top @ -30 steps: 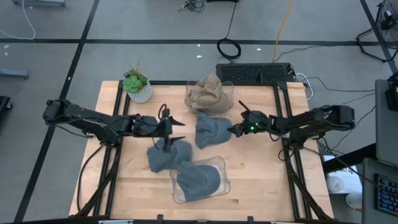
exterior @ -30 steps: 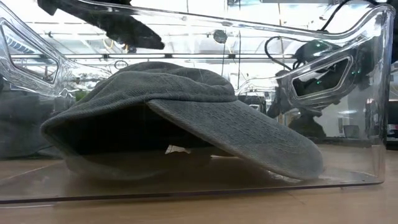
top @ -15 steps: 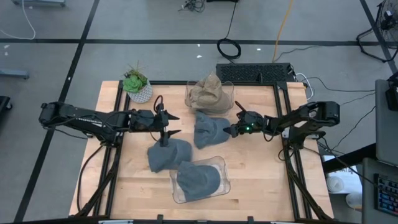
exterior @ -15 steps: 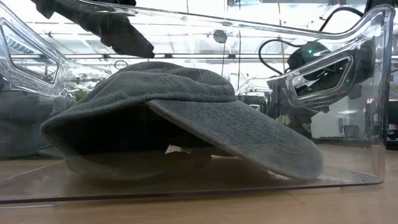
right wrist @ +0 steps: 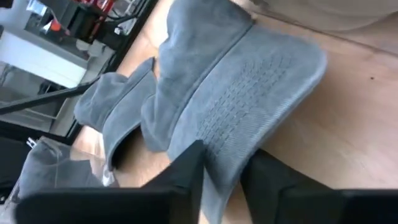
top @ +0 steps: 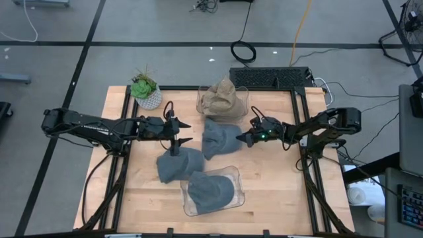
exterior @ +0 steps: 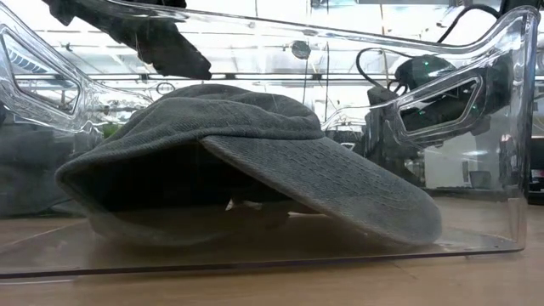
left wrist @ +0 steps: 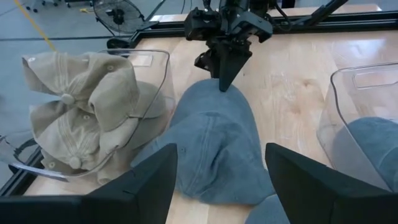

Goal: Pick & Place hat
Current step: Put the right blue cap into the bottom transparent bin

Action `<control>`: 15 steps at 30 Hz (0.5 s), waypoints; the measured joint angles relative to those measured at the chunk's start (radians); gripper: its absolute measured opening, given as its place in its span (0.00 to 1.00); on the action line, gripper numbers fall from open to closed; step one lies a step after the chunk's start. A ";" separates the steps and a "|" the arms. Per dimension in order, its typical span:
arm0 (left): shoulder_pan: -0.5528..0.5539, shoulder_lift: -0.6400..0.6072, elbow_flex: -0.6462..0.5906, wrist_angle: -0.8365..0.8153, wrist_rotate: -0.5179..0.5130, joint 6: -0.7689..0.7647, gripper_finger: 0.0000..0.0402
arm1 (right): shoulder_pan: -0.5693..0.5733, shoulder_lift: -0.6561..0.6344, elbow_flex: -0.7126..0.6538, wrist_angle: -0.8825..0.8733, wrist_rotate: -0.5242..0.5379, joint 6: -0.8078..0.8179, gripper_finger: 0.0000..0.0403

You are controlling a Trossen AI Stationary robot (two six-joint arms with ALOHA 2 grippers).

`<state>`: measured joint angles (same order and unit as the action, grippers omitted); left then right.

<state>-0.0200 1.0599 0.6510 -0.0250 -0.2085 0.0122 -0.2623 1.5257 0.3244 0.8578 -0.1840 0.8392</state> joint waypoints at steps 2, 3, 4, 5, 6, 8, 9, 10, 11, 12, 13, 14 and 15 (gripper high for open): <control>0.000 0.000 0.000 0.000 0.000 -0.003 0.62 | 0.001 0.000 0.000 0.009 -0.003 -0.017 0.13; 0.000 0.000 0.000 0.000 0.000 -0.004 0.62 | 0.002 -0.001 0.000 0.019 -0.005 -0.025 0.09; 0.000 0.000 0.000 0.000 0.000 -0.004 0.62 | 0.002 -0.001 0.000 0.032 -0.007 -0.035 0.06; 0.000 0.000 0.000 0.000 0.000 -0.007 0.62 | 0.003 -0.001 0.000 0.050 -0.012 -0.045 0.03; 0.000 0.000 0.000 0.000 0.000 -0.011 0.62 | 0.003 -0.001 0.000 0.073 -0.020 -0.054 0.02; 0.000 0.000 0.000 0.000 0.000 -0.015 0.62 | 0.003 0.000 0.000 0.133 -0.042 -0.064 0.02; 0.000 0.000 0.000 0.000 0.000 -0.016 0.62 | 0.002 0.000 0.000 0.169 -0.054 -0.066 0.02; 0.000 0.000 0.000 0.000 0.000 -0.017 0.62 | 0.002 0.000 0.000 0.207 -0.058 -0.066 0.01; 0.000 0.000 0.000 0.000 0.000 -0.018 0.62 | 0.002 0.000 0.000 0.243 -0.069 -0.066 0.01; 0.000 0.000 0.000 0.000 0.000 -0.022 0.62 | 0.002 -0.001 0.000 0.275 -0.082 -0.065 0.01; 0.000 0.000 0.000 0.000 0.000 -0.023 0.62 | 0.002 -0.007 0.000 0.298 -0.094 -0.059 0.01; 0.000 0.000 0.000 0.000 0.000 -0.026 0.62 | 0.002 -0.013 0.000 0.318 -0.106 -0.057 0.01; 0.000 0.000 0.000 0.000 0.000 -0.030 0.62 | 0.004 -0.019 0.000 0.335 -0.108 -0.055 0.01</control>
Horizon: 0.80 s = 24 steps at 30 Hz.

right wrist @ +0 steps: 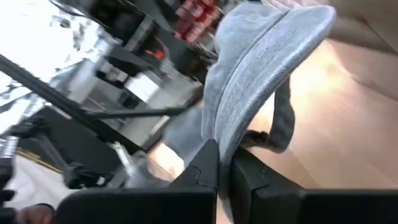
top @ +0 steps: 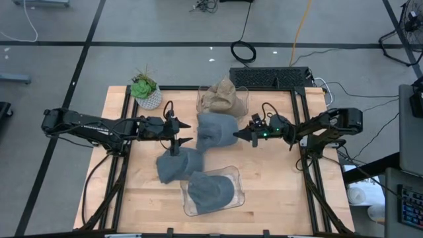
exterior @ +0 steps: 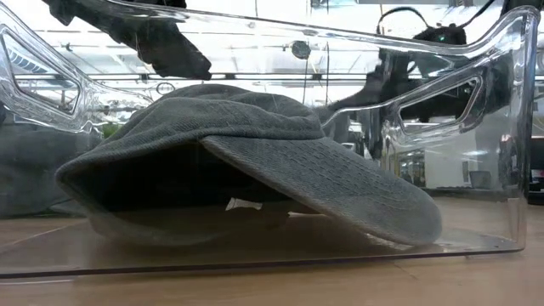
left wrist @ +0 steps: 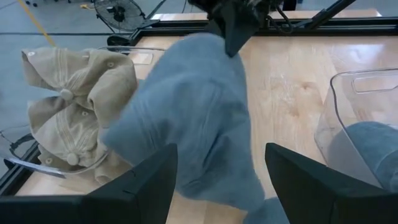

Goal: Pick & Place hat
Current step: Put the right blue cap into the bottom transparent bin

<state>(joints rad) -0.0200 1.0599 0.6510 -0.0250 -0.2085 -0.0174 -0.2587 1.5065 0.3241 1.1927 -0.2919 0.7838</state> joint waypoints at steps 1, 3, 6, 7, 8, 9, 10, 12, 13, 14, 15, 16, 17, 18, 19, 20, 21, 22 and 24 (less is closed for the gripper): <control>0.000 0.000 0.000 0.001 0.000 0.000 0.62 | 0.003 -0.010 0.000 0.008 -0.001 -0.004 0.01; 0.000 0.000 0.000 0.008 0.000 0.000 0.62 | 0.006 -0.039 0.000 0.008 -0.001 -0.020 0.01; 0.000 0.000 0.000 0.031 0.000 0.000 0.62 | 0.006 -0.089 0.000 0.008 -0.001 -0.047 0.00; 0.000 0.000 0.000 0.038 0.000 -0.003 0.62 | 0.006 -0.107 0.000 0.008 -0.001 -0.056 0.00; 0.000 0.000 0.000 0.046 0.000 -0.010 0.62 | 0.006 -0.127 0.000 0.008 -0.001 -0.067 0.00; 0.000 0.000 0.000 0.054 0.000 -0.021 0.62 | 0.006 -0.147 0.000 0.009 -0.001 -0.076 0.00; 0.000 0.000 0.000 0.062 -0.001 -0.029 0.62 | 0.006 -0.168 0.000 0.008 -0.001 -0.088 0.00; 0.000 0.000 0.000 0.071 -0.002 -0.056 0.62 | 0.006 -0.205 0.000 0.008 -0.001 -0.105 0.00; 0.000 0.000 0.000 0.078 -0.002 -0.074 0.62 | 0.009 -0.223 0.000 0.008 0.000 -0.115 0.00; 0.000 0.000 0.000 0.084 -0.002 -0.097 0.62 | 0.012 -0.239 0.000 0.008 0.001 -0.126 0.00; 0.000 0.000 0.000 0.091 -0.002 -0.123 0.62 | 0.018 -0.251 0.000 0.008 0.001 -0.140 0.00; 0.000 0.000 0.000 0.101 -0.002 -0.152 0.62 | 0.025 -0.259 0.000 0.008 0.001 -0.151 0.00; 0.003 0.000 0.000 0.113 -0.001 -0.189 0.62 | 0.034 -0.263 0.000 0.008 0.001 -0.160 0.00; 0.007 0.000 0.000 0.129 0.000 -0.233 0.62 | 0.042 -0.266 0.000 0.007 0.001 -0.169 0.00; 0.012 0.000 0.000 0.151 0.006 -0.278 0.62 | 0.050 -0.268 0.000 0.006 0.001 -0.175 0.00; 0.018 0.000 0.000 0.176 0.008 -0.320 0.62 | 0.058 -0.268 0.000 0.007 0.001 -0.178 0.00; 0.024 0.000 0.000 0.198 0.011 -0.355 0.62 | 0.064 -0.268 0.000 0.007 0.003 -0.179 0.00; 0.031 0.000 0.000 0.219 0.022 -0.382 0.62 | 0.069 -0.268 0.000 0.007 0.004 -0.182 0.00; 0.041 0.000 0.000 0.263 0.052 -0.418 0.62 | 0.077 -0.268 0.000 0.007 0.006 -0.195 0.00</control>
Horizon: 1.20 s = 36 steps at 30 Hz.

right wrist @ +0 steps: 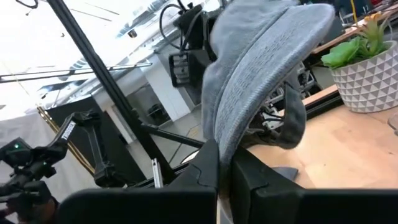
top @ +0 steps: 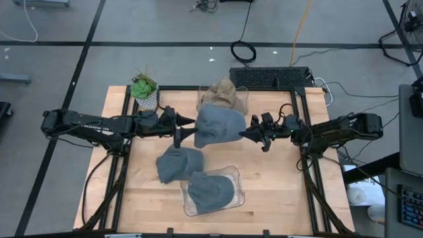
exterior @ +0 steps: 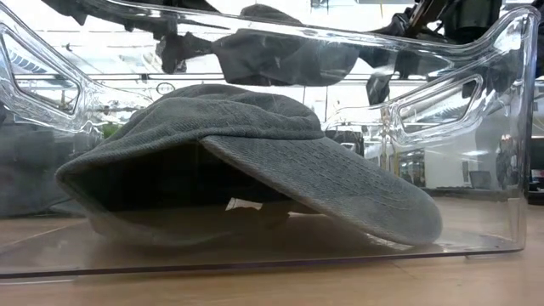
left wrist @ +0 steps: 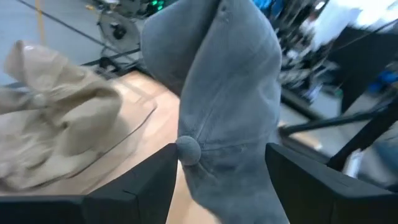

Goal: Pick & Place hat
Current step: Put the right blue cap into the bottom transparent bin

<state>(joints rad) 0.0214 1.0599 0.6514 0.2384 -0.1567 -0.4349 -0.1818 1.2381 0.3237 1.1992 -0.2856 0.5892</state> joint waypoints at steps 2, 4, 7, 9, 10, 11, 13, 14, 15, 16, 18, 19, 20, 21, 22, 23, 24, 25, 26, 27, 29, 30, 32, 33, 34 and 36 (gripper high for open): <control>0.008 0.000 0.000 0.033 0.034 -0.024 0.62 | 0.005 0.000 0.000 0.001 0.001 -0.002 0.00; 0.014 0.014 0.000 0.060 0.053 -0.050 0.62 | 0.011 0.000 0.000 0.001 0.002 -0.001 0.00; 0.019 0.037 0.000 0.068 0.055 -0.081 0.62 | 0.020 0.000 0.000 0.002 0.002 -0.001 0.00; 0.024 0.066 0.001 0.091 0.054 -0.090 0.62 | 0.026 0.000 0.007 0.002 0.001 -0.001 0.00; 0.028 0.082 0.001 0.098 0.054 -0.091 0.62 | 0.031 0.000 0.012 0.002 0.001 -0.003 0.00; 0.032 0.098 0.000 0.102 0.054 -0.091 0.62 | 0.035 0.000 0.016 0.002 0.001 -0.008 0.00; 0.039 0.123 0.000 0.143 0.053 -0.088 0.62 | 0.044 0.000 0.023 0.001 0.001 -0.013 0.00; 0.043 0.133 0.000 0.160 0.053 -0.087 0.62 | 0.048 0.000 0.026 0.001 0.001 -0.016 0.00; 0.049 0.138 0.001 0.163 0.053 -0.078 0.62 | 0.053 0.000 0.029 0.002 0.001 -0.019 0.00; 0.054 0.143 0.001 0.163 0.054 -0.068 0.62 | 0.058 0.000 0.030 0.003 0.001 -0.024 0.00; 0.064 0.147 0.001 0.160 0.052 -0.062 0.62 | 0.064 -0.003 0.030 0.002 0.000 -0.026 0.00; 0.069 0.147 0.001 0.161 0.053 -0.062 0.62 | 0.067 -0.005 0.030 0.002 -0.001 -0.026 0.00; 0.075 0.146 0.001 0.161 0.052 -0.062 0.62 | 0.069 -0.006 0.030 0.003 -0.001 -0.026 0.00; 0.080 0.146 0.001 0.160 0.053 -0.062 0.62 | 0.072 -0.007 0.030 0.003 -0.001 -0.026 0.00; 0.084 0.146 0.001 0.159 0.054 -0.062 0.62 | 0.073 -0.009 0.030 0.002 -0.002 -0.029 0.00; 0.086 0.146 0.001 0.162 0.059 -0.071 0.62 | 0.073 -0.010 0.030 0.002 -0.003 -0.032 0.00; 0.086 0.146 0.001 0.172 0.071 -0.087 0.62 | 0.073 -0.010 0.030 0.002 -0.003 -0.034 0.00; 0.087 0.146 0.001 0.187 0.095 -0.104 0.62 | 0.073 -0.011 0.030 0.002 -0.004 -0.034 0.00; 0.087 0.146 0.001 0.205 0.129 -0.117 0.62 | 0.073 -0.011 0.030 0.002 -0.004 -0.036 0.00; 0.087 0.146 0.001 0.225 0.170 -0.127 0.62 | 0.073 -0.011 0.030 0.002 -0.004 -0.040 0.00; 0.083 0.146 0.001 0.262 0.265 -0.147 0.62 | 0.073 -0.010 0.030 -0.001 -0.004 -0.055 0.00; 0.078 0.146 0.001 0.283 0.308 -0.157 0.62 | 0.073 -0.011 0.030 -0.005 -0.004 -0.059 0.00; 0.062 0.146 0.001 0.320 0.371 -0.175 0.62 | 0.071 -0.010 0.030 -0.007 -0.004 -0.060 0.00; 0.054 0.146 0.001 0.336 0.392 -0.179 0.62 | 0.069 -0.010 0.030 -0.007 -0.003 -0.061 0.00; 0.045 0.146 0.001 0.348 0.407 -0.182 0.62 | 0.065 -0.010 0.030 -0.009 -0.003 -0.063 0.00; 0.030 0.146 0.001 0.365 0.431 -0.191 0.62 | 0.057 -0.010 0.030 -0.023 0.000 -0.063 0.00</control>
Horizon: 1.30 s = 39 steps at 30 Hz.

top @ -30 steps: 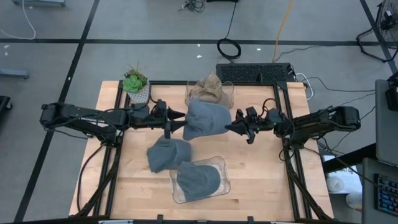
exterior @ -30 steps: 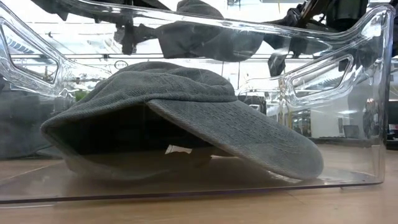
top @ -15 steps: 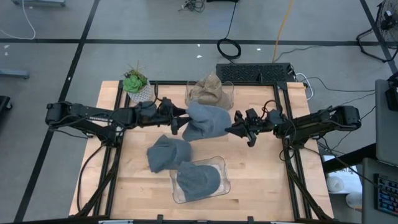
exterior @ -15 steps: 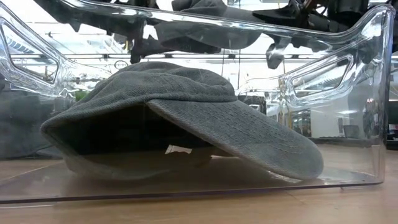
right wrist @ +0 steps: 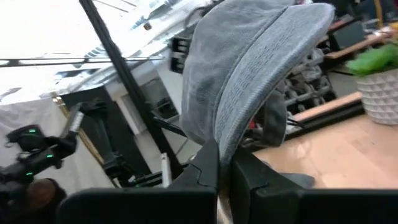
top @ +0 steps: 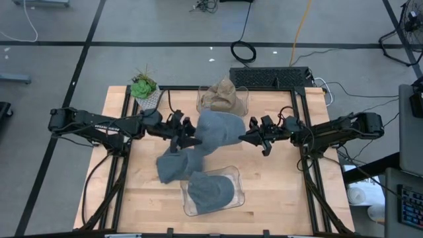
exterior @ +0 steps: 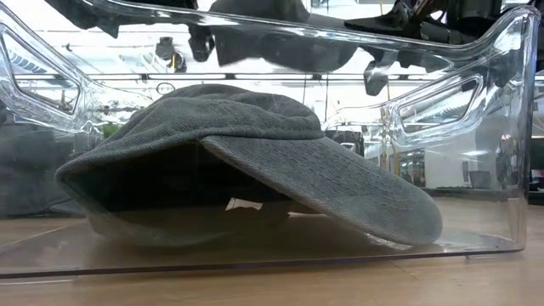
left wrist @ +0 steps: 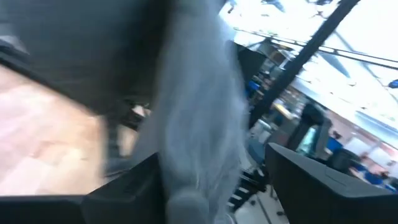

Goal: Pick & Place hat
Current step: Put the right blue cap into the bottom transparent bin

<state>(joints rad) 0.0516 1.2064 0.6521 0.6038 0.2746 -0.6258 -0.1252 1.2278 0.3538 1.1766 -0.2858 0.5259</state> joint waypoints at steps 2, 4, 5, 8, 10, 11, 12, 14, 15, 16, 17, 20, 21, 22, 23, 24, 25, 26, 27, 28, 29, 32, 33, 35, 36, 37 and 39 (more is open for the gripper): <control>-0.012 0.000 0.000 0.004 0.011 -0.002 0.62 | -0.006 0.000 0.000 -0.014 0.025 0.000 0.00; -0.023 0.000 0.000 0.002 0.012 0.003 0.62 | -0.014 0.000 0.000 -0.026 0.052 -0.002 0.00; -0.027 0.000 0.000 0.001 0.012 0.005 0.62 | -0.019 0.000 0.000 -0.031 0.055 -0.005 0.00; -0.036 0.000 0.000 0.001 0.012 0.013 0.62 | -0.026 0.000 0.000 -0.037 0.054 -0.006 0.00; -0.041 0.000 0.000 0.003 0.010 0.012 0.62 | -0.026 0.000 0.000 -0.037 0.065 -0.007 0.00; -0.043 0.000 0.000 0.005 0.001 0.012 0.62 | -0.026 0.000 0.000 -0.040 0.075 -0.008 0.00; -0.046 0.000 0.000 0.009 -0.014 0.012 0.62 | -0.026 0.000 0.000 -0.042 0.078 -0.010 0.00; -0.051 0.000 0.000 0.020 -0.044 0.015 0.62 | -0.026 0.000 0.000 -0.045 0.080 -0.013 0.00; -0.054 0.000 0.000 0.023 -0.051 0.027 0.62 | -0.026 0.000 0.000 -0.045 0.080 -0.015 0.00; -0.055 0.000 0.000 0.024 -0.055 0.045 0.60 | -0.026 0.000 0.000 -0.044 0.080 -0.015 0.01; -0.055 0.000 0.000 0.021 -0.055 0.064 0.58 | -0.026 0.000 0.000 -0.044 0.080 -0.015 0.01; -0.054 0.000 0.000 0.010 -0.055 0.078 0.43 | -0.026 0.000 0.000 -0.045 0.079 -0.015 0.01; -0.054 0.000 0.000 0.006 -0.053 0.079 0.36 | -0.026 0.000 0.000 -0.044 0.079 -0.015 0.01; -0.054 0.000 0.000 0.003 -0.045 0.083 0.28 | -0.026 0.000 0.000 -0.045 0.079 -0.015 0.01; -0.054 0.000 0.000 0.000 -0.036 0.086 0.19 | -0.025 0.000 0.000 -0.044 0.077 -0.015 0.01; -0.053 0.000 0.000 -0.003 -0.026 0.093 0.10 | -0.025 0.000 0.000 -0.044 0.076 -0.016 0.01; -0.051 0.000 0.000 -0.003 -0.017 0.094 0.06 | -0.025 0.000 0.000 -0.044 0.076 -0.017 0.02; -0.051 0.000 0.000 -0.002 -0.016 0.093 0.05 | -0.025 0.000 0.000 -0.044 0.078 -0.018 0.02; -0.050 0.000 0.000 -0.002 -0.016 0.092 0.05 | -0.025 0.000 0.000 -0.044 0.088 -0.018 0.04; -0.050 0.000 0.000 -0.001 -0.016 0.092 0.05 | -0.025 0.000 0.000 -0.046 0.102 -0.019 0.06; -0.051 0.000 0.000 0.003 -0.015 0.092 0.05 | -0.026 0.000 0.000 -0.050 0.104 -0.022 0.08; -0.051 -0.011 0.004 0.005 -0.013 0.091 0.03 | -0.026 0.000 0.000 -0.067 0.103 -0.039 0.20; -0.051 -0.013 0.010 0.008 -0.013 0.091 0.03 | -0.026 0.000 0.000 -0.072 0.103 -0.041 0.24; -0.054 -0.031 0.019 -0.003 -0.009 0.090 0.03 | -0.027 0.000 0.000 -0.080 0.103 -0.045 0.34; -0.059 -0.035 0.032 0.000 -0.005 0.090 0.03 | -0.031 0.000 0.000 -0.085 0.104 -0.045 0.40; -0.065 -0.043 0.042 0.001 -0.004 0.090 0.03 | -0.033 0.000 0.000 -0.092 0.103 -0.046 0.45; -0.082 -0.064 0.053 -0.024 -0.002 0.080 0.03 | -0.038 0.000 0.000 -0.096 0.103 -0.065 0.54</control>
<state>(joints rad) -0.0307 1.1425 0.7049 0.5795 0.2729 -0.5463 -0.1634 1.2282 0.3542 1.0801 -0.1829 0.4608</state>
